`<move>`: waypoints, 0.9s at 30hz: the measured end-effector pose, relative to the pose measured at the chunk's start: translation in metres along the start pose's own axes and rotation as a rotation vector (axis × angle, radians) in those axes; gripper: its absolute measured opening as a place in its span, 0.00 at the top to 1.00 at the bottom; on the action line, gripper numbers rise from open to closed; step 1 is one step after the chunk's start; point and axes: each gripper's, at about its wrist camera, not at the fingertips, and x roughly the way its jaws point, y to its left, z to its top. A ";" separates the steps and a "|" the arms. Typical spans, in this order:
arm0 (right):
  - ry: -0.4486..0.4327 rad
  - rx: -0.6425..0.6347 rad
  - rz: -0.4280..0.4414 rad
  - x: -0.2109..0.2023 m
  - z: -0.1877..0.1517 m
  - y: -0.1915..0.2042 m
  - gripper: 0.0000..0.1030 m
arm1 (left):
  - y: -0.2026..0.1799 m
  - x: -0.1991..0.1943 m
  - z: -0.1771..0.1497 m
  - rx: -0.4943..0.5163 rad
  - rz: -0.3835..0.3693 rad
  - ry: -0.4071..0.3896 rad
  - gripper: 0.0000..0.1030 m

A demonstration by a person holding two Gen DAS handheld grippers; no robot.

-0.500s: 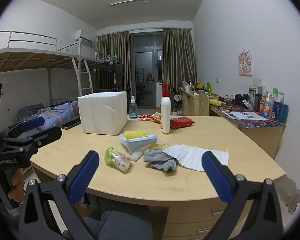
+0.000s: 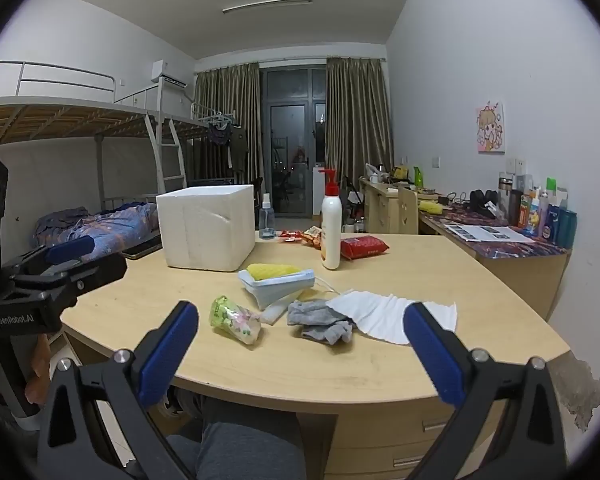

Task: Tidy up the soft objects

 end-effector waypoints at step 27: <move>0.002 -0.006 -0.002 0.002 -0.002 0.000 0.00 | 0.008 0.003 -0.001 -0.033 -0.004 0.015 0.00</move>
